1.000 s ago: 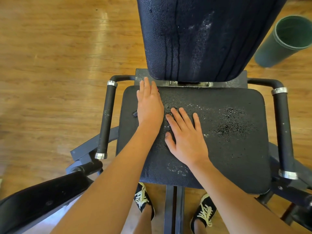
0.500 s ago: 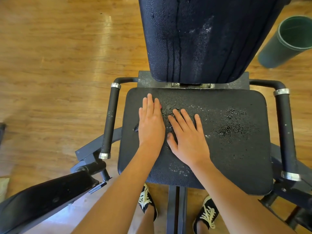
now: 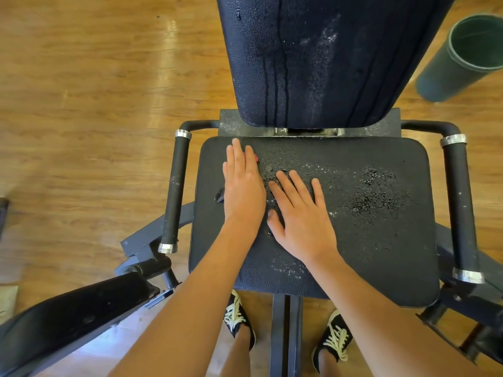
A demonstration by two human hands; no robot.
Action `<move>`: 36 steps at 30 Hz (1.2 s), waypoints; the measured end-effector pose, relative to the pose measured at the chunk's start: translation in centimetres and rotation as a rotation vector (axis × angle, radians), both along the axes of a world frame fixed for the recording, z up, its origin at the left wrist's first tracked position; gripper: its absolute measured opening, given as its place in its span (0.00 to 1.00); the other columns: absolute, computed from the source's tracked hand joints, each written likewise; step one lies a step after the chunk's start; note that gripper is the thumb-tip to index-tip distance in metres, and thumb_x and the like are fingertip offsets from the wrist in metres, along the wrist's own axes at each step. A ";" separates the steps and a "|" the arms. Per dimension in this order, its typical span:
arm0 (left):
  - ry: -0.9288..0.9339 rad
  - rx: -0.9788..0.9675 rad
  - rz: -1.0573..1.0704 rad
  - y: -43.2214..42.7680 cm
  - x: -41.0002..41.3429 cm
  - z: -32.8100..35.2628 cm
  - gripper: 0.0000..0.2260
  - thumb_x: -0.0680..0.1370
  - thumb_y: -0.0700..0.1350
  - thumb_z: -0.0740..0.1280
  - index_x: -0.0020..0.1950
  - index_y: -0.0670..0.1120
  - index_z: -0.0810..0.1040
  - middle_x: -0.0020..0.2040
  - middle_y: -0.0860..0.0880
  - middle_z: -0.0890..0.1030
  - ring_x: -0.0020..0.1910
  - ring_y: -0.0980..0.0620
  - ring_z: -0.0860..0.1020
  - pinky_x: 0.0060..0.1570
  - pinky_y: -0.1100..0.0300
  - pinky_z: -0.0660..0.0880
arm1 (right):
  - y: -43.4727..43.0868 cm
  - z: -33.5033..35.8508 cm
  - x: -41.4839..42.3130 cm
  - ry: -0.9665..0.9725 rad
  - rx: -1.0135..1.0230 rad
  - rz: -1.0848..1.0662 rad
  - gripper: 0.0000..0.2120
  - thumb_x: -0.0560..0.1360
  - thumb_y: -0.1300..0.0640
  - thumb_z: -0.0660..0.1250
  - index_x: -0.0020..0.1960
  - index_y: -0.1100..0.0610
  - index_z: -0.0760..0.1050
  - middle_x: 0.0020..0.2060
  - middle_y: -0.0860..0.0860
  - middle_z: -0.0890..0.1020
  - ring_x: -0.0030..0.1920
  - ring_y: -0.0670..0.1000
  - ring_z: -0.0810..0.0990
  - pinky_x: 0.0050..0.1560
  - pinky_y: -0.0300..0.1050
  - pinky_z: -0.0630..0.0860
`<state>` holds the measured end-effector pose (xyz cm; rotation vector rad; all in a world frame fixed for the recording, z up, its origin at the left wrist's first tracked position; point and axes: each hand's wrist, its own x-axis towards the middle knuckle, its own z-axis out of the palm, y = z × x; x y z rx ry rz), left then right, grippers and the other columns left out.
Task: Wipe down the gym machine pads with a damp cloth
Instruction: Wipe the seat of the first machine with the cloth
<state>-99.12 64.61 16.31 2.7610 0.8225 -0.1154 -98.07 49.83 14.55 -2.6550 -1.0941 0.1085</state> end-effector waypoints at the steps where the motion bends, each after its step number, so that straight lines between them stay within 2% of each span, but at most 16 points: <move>1: 0.007 0.002 -0.005 -0.2 -0.8 0.0 0.26 0.85 0.38 0.52 0.83 0.39 0.50 0.83 0.38 0.44 0.83 0.40 0.44 0.80 0.46 0.51 | 0.1 0.1 0.0 0.004 -0.003 -0.001 0.27 0.82 0.47 0.55 0.78 0.54 0.67 0.80 0.53 0.64 0.82 0.55 0.56 0.79 0.65 0.52; 8: 0.025 -0.025 0.018 -2.3 -6.0 -0.2 0.27 0.85 0.41 0.55 0.83 0.40 0.51 0.84 0.40 0.46 0.83 0.42 0.46 0.80 0.47 0.50 | 0.2 0.2 -0.1 0.028 -0.044 0.002 0.28 0.83 0.46 0.52 0.81 0.53 0.63 0.82 0.52 0.61 0.82 0.54 0.53 0.80 0.65 0.51; 13: -0.011 -0.043 0.052 -1.8 -4.2 0.1 0.24 0.86 0.40 0.53 0.82 0.39 0.54 0.84 0.40 0.47 0.83 0.42 0.46 0.80 0.46 0.50 | 0.3 0.1 0.0 0.015 -0.037 -0.001 0.28 0.82 0.46 0.54 0.80 0.53 0.64 0.81 0.52 0.61 0.82 0.54 0.54 0.80 0.65 0.51; 17: -0.005 -0.051 0.075 -0.9 -2.3 0.3 0.24 0.86 0.39 0.51 0.82 0.39 0.54 0.84 0.40 0.44 0.83 0.42 0.43 0.80 0.47 0.48 | 0.3 0.0 0.0 0.006 -0.034 0.000 0.28 0.82 0.46 0.54 0.80 0.54 0.65 0.81 0.52 0.62 0.82 0.54 0.55 0.80 0.65 0.51; 23: 0.023 -0.031 -0.013 -2.0 -5.6 0.2 0.25 0.86 0.40 0.53 0.83 0.40 0.52 0.84 0.40 0.44 0.83 0.43 0.44 0.81 0.47 0.49 | 0.2 0.0 0.0 0.010 -0.042 0.002 0.28 0.82 0.46 0.53 0.80 0.53 0.63 0.81 0.52 0.61 0.82 0.54 0.54 0.80 0.64 0.51; 27: 0.009 -0.064 0.002 -3.8 -8.9 0.4 0.24 0.85 0.38 0.56 0.82 0.38 0.58 0.83 0.38 0.50 0.83 0.41 0.49 0.80 0.46 0.53 | 0.2 0.1 0.1 0.003 -0.026 0.004 0.27 0.83 0.46 0.54 0.80 0.53 0.63 0.81 0.52 0.61 0.82 0.54 0.54 0.80 0.64 0.51; 32: -0.046 -0.049 0.052 -6.6 -12.9 0.5 0.23 0.81 0.32 0.66 0.76 0.35 0.69 0.79 0.35 0.63 0.79 0.35 0.63 0.73 0.40 0.66 | 0.1 0.1 -0.1 -0.001 0.022 -0.003 0.26 0.83 0.47 0.55 0.79 0.54 0.66 0.80 0.52 0.64 0.82 0.54 0.56 0.80 0.65 0.52; 36: -0.044 -0.085 0.126 -6.9 -12.8 0.6 0.22 0.83 0.34 0.62 0.78 0.36 0.67 0.81 0.37 0.60 0.80 0.38 0.59 0.76 0.41 0.63 | 0.2 0.2 -0.2 -0.003 0.030 -0.004 0.26 0.83 0.48 0.55 0.79 0.54 0.66 0.80 0.52 0.64 0.82 0.54 0.56 0.80 0.64 0.52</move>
